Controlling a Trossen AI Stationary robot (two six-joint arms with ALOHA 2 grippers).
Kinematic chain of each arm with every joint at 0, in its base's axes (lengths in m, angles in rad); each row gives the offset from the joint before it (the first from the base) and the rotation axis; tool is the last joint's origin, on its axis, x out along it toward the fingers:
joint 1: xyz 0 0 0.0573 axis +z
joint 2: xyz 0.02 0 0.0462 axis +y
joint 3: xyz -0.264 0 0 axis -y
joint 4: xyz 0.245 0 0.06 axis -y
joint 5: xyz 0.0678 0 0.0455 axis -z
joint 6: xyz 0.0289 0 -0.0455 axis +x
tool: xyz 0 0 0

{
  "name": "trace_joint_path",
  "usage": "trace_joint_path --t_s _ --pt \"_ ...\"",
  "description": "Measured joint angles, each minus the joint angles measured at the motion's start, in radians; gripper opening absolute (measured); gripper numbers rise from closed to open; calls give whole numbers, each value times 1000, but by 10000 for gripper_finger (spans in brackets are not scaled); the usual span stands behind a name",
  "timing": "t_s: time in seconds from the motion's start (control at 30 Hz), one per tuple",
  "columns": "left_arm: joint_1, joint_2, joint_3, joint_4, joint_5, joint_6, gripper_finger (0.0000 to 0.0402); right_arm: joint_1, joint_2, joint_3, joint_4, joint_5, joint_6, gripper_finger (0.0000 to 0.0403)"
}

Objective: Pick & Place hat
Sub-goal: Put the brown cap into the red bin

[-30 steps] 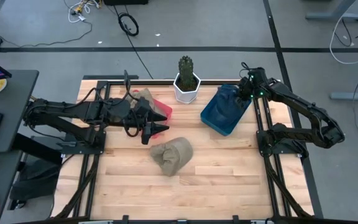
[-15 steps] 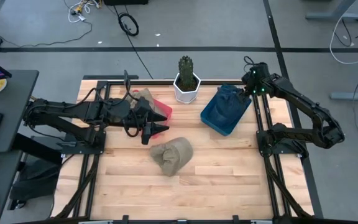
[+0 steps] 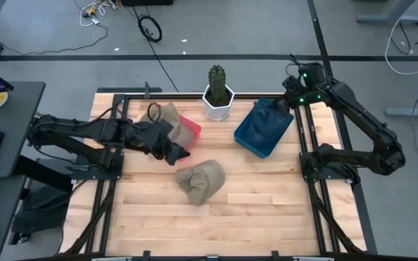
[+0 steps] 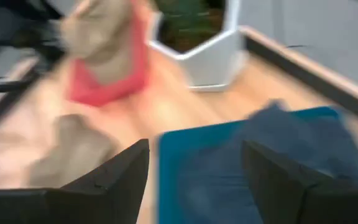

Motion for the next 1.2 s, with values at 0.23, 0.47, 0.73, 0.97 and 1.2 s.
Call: trace_joint_path --t_s 0.23,0.47,0.73,0.97,1.2 --pt "-52 1 0 -96 2 -222 232 156 -22 0 2 -59 94 256" --pt "-86 19 -2 -281 -54 -508 232 322 -23 0 56 10 174 256" --pt "-152 152 0 -363 -36 -723 232 449 -24 0 159 52 227 256" --pt "-199 310 -1 -374 31 -829 232 515 -24 0 206 53 239 256" --pt "-232 447 -1 -339 63 -937 232 561 -24 -1 209 53 199 256"
